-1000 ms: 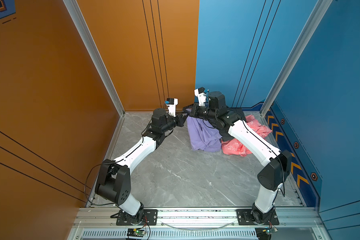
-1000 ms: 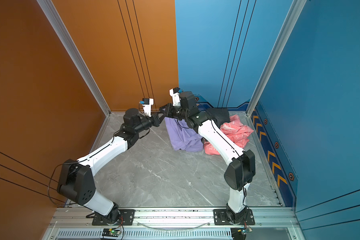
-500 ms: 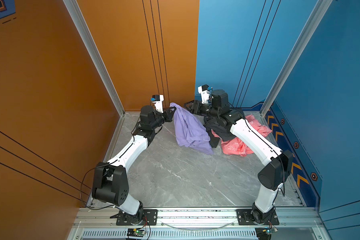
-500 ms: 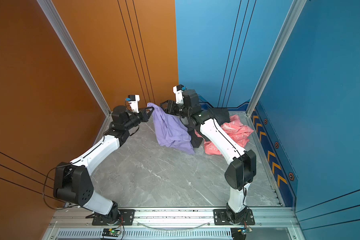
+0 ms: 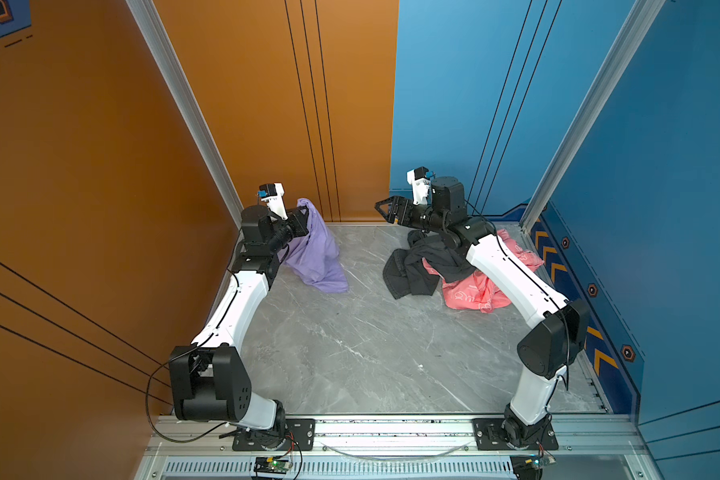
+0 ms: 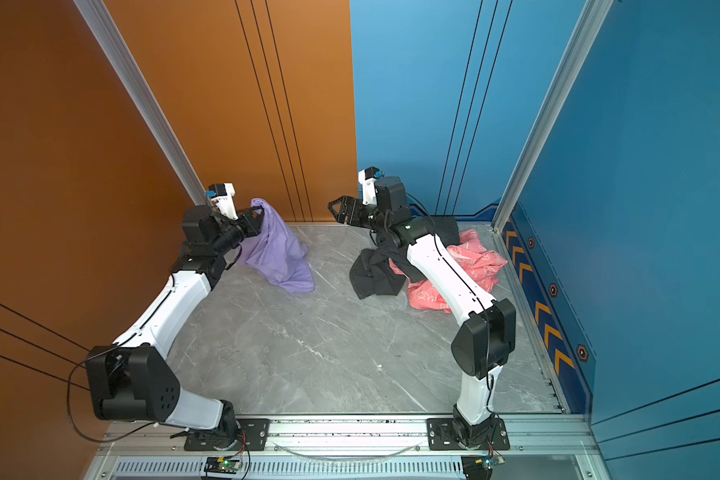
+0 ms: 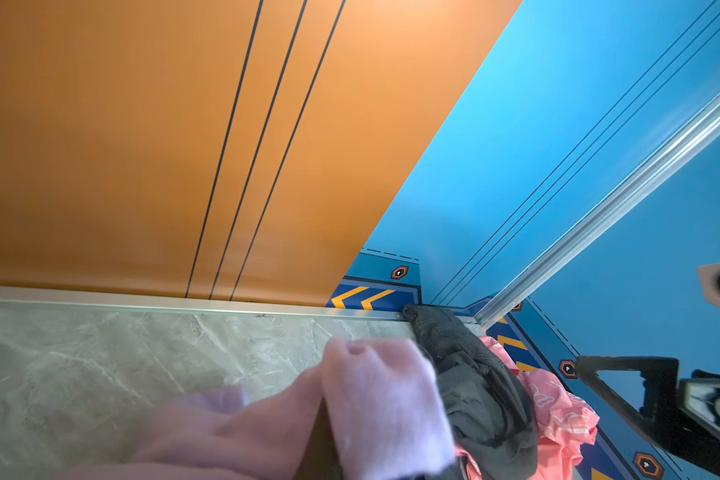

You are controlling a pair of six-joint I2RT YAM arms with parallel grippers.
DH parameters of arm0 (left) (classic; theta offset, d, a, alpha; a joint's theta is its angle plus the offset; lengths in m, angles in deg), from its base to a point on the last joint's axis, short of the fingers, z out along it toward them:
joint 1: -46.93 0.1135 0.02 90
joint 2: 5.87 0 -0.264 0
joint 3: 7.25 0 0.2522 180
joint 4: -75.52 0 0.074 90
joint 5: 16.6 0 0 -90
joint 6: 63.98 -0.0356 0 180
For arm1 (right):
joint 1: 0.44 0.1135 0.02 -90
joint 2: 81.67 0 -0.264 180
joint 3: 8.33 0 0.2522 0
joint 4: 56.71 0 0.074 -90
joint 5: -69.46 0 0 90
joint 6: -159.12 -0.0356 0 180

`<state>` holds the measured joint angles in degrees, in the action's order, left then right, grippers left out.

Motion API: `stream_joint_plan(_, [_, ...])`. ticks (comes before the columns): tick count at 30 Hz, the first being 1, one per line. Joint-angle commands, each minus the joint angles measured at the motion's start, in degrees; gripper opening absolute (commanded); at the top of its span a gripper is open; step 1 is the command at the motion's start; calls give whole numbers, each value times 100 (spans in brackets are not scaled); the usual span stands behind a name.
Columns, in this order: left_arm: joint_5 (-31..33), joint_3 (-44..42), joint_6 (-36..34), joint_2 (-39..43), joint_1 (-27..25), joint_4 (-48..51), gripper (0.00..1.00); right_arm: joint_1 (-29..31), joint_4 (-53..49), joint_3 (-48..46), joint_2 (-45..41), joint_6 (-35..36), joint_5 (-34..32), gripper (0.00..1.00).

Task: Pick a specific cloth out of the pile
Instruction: 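Carry the lavender cloth with the left gripper to the empty floor area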

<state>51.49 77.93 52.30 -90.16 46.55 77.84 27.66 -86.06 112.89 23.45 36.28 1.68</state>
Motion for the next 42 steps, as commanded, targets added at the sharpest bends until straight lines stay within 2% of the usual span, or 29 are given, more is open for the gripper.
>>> stream_joint_plan(1, [159,476,-166,-158,28,-47,0,-40,-219,82,-117,208,-130,89])
stream_joint_plan(6, [249,1410,-170,-971,155,-18,0,-50,-224,173,31,190,-108,92])
stream_joint_plan(13, [167,3566,-162,-2179,408,291,0,-137,-305,293,89,208,-93,94])
stream_joint_plan(16, [229,4278,-309,-2434,505,537,0,-190,-311,227,21,234,-91,94])
stream_joint_plan(19, [258,4493,-318,-2470,615,616,0,-241,-304,104,-82,259,-104,95])
stream_joint_plan(21, [312,4292,-308,-2348,653,617,0,-258,-304,31,-135,277,-110,95])
stream_joint_plan(24, [346,3546,-295,-2010,646,619,0,-278,-304,-86,-201,304,-106,95])
stream_joint_plan(34, [592,-503,-284,-842,549,418,0,-278,-304,-161,-130,279,61,95])
stream_joint_plan(39, [705,-1675,-216,-671,570,438,0,-272,-327,-166,-86,261,141,95])
stream_joint_plan(42, [790,-1949,-218,-723,579,759,0,-270,-361,-188,-77,256,174,95])
